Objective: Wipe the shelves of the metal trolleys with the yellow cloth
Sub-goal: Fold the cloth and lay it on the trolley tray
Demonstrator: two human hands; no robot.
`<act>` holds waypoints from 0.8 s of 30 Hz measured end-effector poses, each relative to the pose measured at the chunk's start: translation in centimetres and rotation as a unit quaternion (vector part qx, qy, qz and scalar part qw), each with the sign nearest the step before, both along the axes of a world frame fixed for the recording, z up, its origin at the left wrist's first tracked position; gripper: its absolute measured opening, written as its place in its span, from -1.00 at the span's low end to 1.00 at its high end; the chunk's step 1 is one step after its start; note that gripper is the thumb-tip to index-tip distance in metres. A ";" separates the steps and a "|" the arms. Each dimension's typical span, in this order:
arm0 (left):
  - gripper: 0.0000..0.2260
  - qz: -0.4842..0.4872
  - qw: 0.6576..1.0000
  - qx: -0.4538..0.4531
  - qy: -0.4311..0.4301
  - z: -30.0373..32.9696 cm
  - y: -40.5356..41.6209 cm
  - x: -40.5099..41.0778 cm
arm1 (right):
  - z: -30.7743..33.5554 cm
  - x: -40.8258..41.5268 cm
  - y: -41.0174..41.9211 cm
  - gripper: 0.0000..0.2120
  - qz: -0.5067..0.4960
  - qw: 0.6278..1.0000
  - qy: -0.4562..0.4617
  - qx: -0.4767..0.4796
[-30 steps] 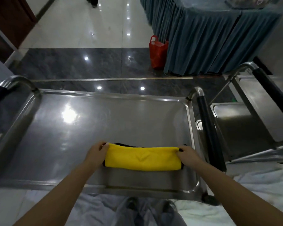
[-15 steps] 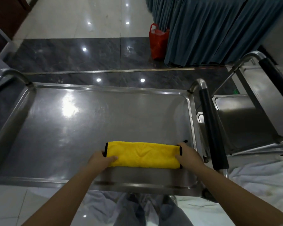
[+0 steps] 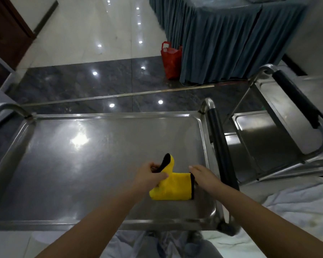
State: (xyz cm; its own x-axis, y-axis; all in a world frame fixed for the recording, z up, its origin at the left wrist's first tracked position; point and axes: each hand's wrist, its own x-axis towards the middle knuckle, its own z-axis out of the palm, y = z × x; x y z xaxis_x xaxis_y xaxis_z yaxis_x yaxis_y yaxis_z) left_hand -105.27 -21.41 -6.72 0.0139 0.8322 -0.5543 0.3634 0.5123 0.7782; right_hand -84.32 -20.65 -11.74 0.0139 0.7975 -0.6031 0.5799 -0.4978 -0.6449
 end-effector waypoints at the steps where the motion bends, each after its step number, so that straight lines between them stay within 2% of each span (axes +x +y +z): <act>1: -0.84 -0.010 1.000 -0.007 0.001 -0.7 -0.1 1.5 | 0.1 0.1 0.0 -0.64 -0.012 1.000 0.013 -0.002; 4: -0.78 -0.032 0.999 -0.030 -0.023 -2.6 -1.0 5.0 | 0.3 -0.1 -0.2 -0.60 -0.032 0.999 0.024 -0.007; 7: -0.69 -0.107 0.994 -0.031 0.014 -4.3 -2.0 6.6 | -0.1 -0.5 -0.6 -0.61 -0.014 1.000 -0.012 -0.022; 9: -0.77 -0.072 0.997 -0.004 0.009 -5.1 -2.4 6.3 | -0.8 -0.4 -1.1 -0.68 -0.010 0.999 -0.017 -0.036; 10: -0.82 -0.049 0.998 0.019 0.016 -5.4 -2.5 5.7 | -1.1 -0.3 -1.4 -0.64 -0.010 0.999 -0.020 -0.041; 12: -0.83 -0.035 0.993 0.053 0.099 -6.1 -2.6 3.6 | -1.6 -0.3 -2.0 -0.54 -0.006 0.999 -0.028 -0.042; 14: -0.69 -0.024 0.981 0.074 0.179 -7.0 -2.7 1.3 | -1.9 -0.6 -2.2 -0.49 0.000 0.998 -0.051 -0.025; 15: -0.59 -0.022 0.978 0.071 0.193 -7.5 -2.7 0.3 | -2.0 -0.8 -2.2 -0.46 0.003 0.998 -0.064 -0.018; 17: -0.43 -0.021 0.988 0.017 0.151 -8.3 -2.7 -0.6 | -2.2 -1.1 -2.0 -0.40 0.001 0.998 -0.067 -0.020; 20: -0.46 0.021 0.997 -0.069 0.009 -9.2 -3.0 -0.5 | -2.5 -1.6 -1.7 -0.31 -0.011 0.996 -0.065 -0.052; 24: -0.57 0.032 0.997 -0.068 0.026 -9.5 -3.3 -0.2 | -2.7 -2.1 -1.3 -0.58 -0.011 0.999 -0.042 -0.025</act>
State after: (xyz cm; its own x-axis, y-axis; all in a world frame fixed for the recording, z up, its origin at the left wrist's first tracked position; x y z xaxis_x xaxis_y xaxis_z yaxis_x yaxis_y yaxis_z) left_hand -105.43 -24.73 -16.21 -0.0685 0.7470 -0.6613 0.3653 0.6357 0.6801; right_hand -86.42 -21.98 -14.46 0.0832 0.7655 -0.6381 0.6204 -0.5409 -0.5679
